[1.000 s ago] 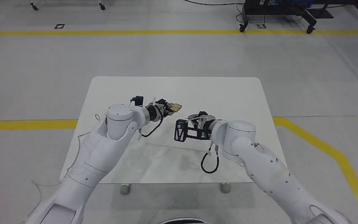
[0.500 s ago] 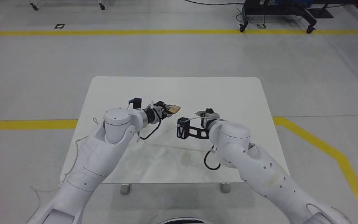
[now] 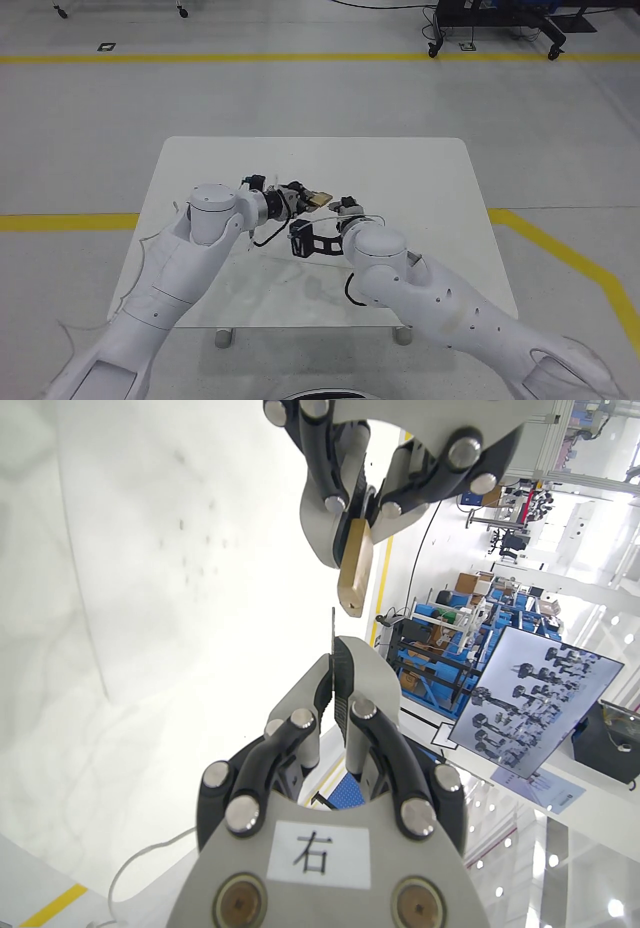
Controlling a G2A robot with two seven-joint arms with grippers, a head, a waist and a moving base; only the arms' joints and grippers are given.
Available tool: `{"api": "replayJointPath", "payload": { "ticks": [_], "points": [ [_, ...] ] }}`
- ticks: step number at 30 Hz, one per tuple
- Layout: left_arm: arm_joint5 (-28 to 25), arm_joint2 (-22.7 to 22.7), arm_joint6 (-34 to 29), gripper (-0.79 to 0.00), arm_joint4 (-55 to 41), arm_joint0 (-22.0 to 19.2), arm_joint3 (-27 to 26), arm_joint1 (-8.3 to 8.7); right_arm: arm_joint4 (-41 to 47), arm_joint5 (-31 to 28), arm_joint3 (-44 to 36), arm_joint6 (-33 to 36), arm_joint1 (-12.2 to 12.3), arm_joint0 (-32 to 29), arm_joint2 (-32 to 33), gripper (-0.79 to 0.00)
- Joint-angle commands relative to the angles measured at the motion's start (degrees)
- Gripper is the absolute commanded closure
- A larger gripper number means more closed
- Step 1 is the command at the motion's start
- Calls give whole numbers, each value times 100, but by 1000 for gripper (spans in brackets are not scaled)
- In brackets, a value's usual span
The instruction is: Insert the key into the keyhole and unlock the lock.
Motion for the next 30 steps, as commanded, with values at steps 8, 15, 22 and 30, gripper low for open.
{"api": "replayJointPath", "payload": {
  "ticks": [8, 15, 22, 30],
  "points": [
    [-603, 336, -1071, 0, -284, -553, 1382, -163, -364, 298, -143, 299, 190, 34, -258, 0],
    [-941, 582, -1856, 0, -478, -941, 2188, -308, -979, -221, -294, -220, 402, 317, -645, 0],
    [-1145, 647, -2040, 0, -628, -1161, 2646, -417, -2324, -648, -551, -648, 609, 146, -689, 0],
    [-1485, 496, -1619, 0, -476, -1133, 2576, -414, -2693, -786, -716, -787, 678, -104, -499, 0]
  ]
}}
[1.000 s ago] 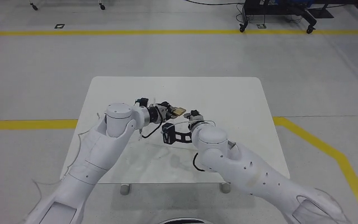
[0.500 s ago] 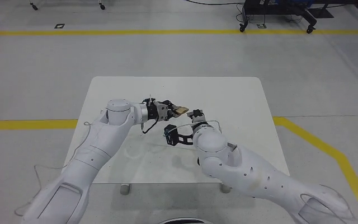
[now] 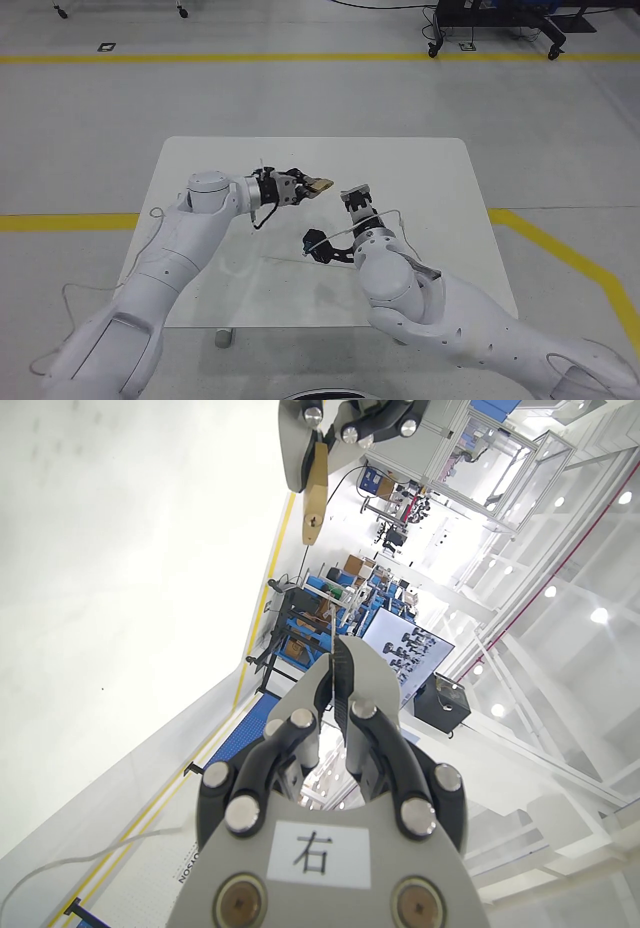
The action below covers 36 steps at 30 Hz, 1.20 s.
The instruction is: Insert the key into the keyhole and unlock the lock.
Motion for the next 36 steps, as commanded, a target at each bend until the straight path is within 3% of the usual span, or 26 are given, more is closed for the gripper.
{"api": "replayJointPath", "payload": {
  "ticks": [1, 6, 9, 13, 18, 29, 36],
  "points": [
    [-107, -47, 351, 0, 177, 58, -165, 18, 3, 3, 3, 3, -1, 3, -4, 0],
    [-270, -276, 1090, 0, 482, 432, -950, 103, 4, 27, 8, -38, -1, -7, -1, 0],
    [-317, -449, 1372, 0, 689, 729, -1508, 177, -205, 213, 118, -433, -5, -82, 9, 0],
    [-357, -644, 1714, 0, 897, 1152, -2216, 252, -1085, 353, 211, -576, -39, -102, -223, 0],
    [-381, -803, 1859, 0, 1035, 1490, -2779, 304, -2265, 1000, 411, -913, -47, -251, -466, 0],
    [-677, -1008, 2204, 0, 763, 1813, -3089, 273, -2791, 1221, 504, -567, -200, -706, -184, 0],
    [-470, -896, 2252, 0, 282, 1761, -3037, 180, -2958, 1305, 655, -367, -398, -792, -128, 0]
  ]
}}
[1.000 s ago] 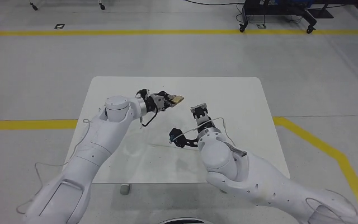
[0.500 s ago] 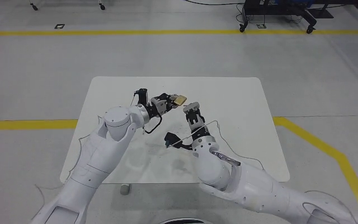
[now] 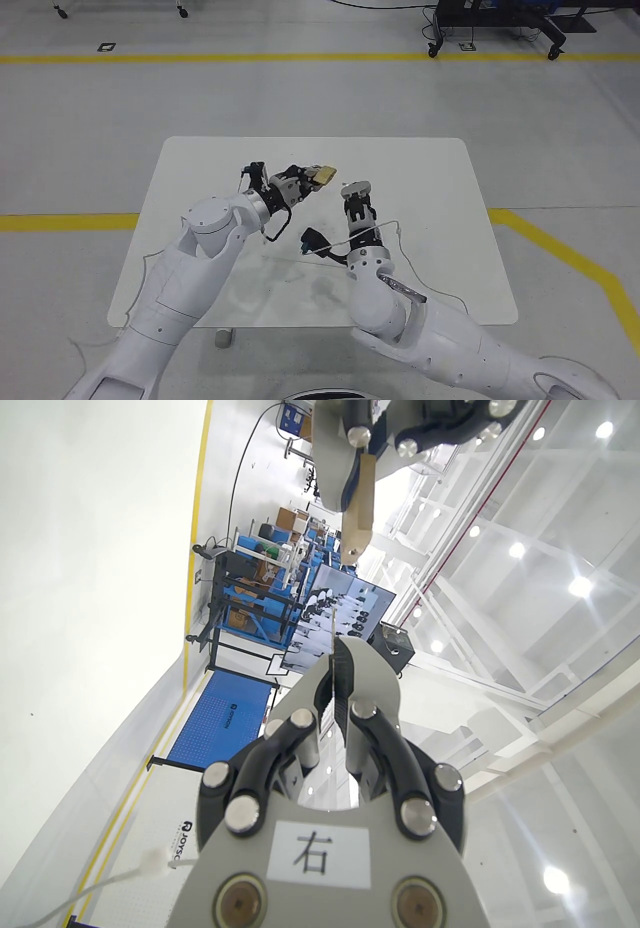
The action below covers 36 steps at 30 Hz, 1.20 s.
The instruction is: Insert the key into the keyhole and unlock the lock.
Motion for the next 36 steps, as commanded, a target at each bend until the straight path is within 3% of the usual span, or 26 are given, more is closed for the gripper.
{"api": "replayJointPath", "payload": {
  "ticks": [1, 13, 36],
  "points": [
    [60, 33, -32, 0, -100, -44, 48, -23, -111, -25, 8, 35, -52, -13, -22, 0],
    [-71, 131, -256, 0, -108, -167, 243, -95, -512, -258, -5, -67, -285, -218, 88, 0],
    [-154, 165, -204, 0, 409, -72, 44, -138, -970, -637, 85, -386, -623, -566, 516, 0]
  ]
}}
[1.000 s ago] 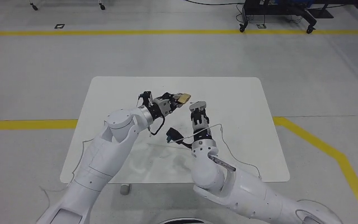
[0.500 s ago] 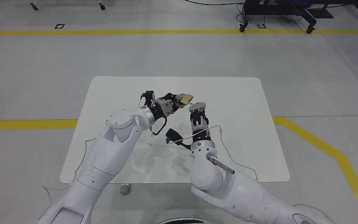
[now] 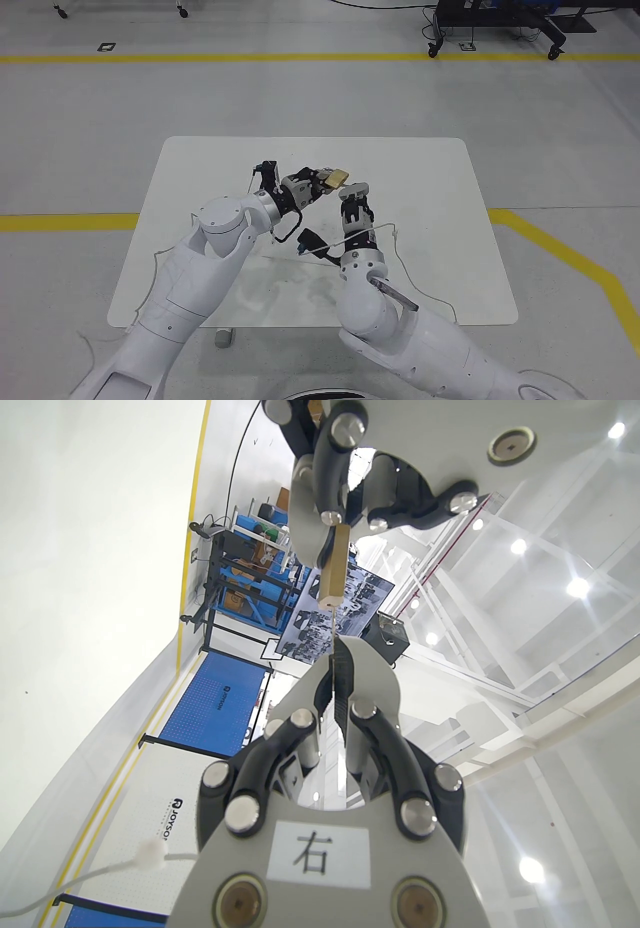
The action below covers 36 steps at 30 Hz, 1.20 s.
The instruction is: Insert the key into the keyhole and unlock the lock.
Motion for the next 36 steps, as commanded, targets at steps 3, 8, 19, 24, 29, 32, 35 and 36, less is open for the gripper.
{"api": "replayJointPath", "payload": {
  "ticks": [3, 8, 19, 24, 29, 32, 35, 36],
  "points": [
    [27, -18, -41, 0, 48, 4, -3, -2, -32, -48, 27, -26, -64, -29, 70, 0],
    [63, -11, -80, 0, 161, -12, -23, -8, -100, -103, 35, -47, -140, -74, 157, 0],
    [122, -9, -180, 0, 297, -55, -44, -26, -215, -250, 127, -152, -308, -138, 301, 0],
    [142, -3, -201, 0, 313, -66, -30, -40, -322, -285, 131, -258, -365, -171, 357, 0],
    [152, -26, -242, 0, 307, -79, -14, -49, -382, -283, 170, -397, -418, -206, 421, 0],
    [164, -38, -307, 0, 279, -87, 3, -54, -412, -290, 171, -458, -451, -238, 456, 0],
    [196, -43, -405, 0, 261, -117, 39, -58, -426, -259, 145, -548, -476, -283, 504, 0],
    [194, -45, -420, 0, 265, -126, 46, -60, -457, -259, 146, -564, -482, -294, 524, 0]
  ]
}}
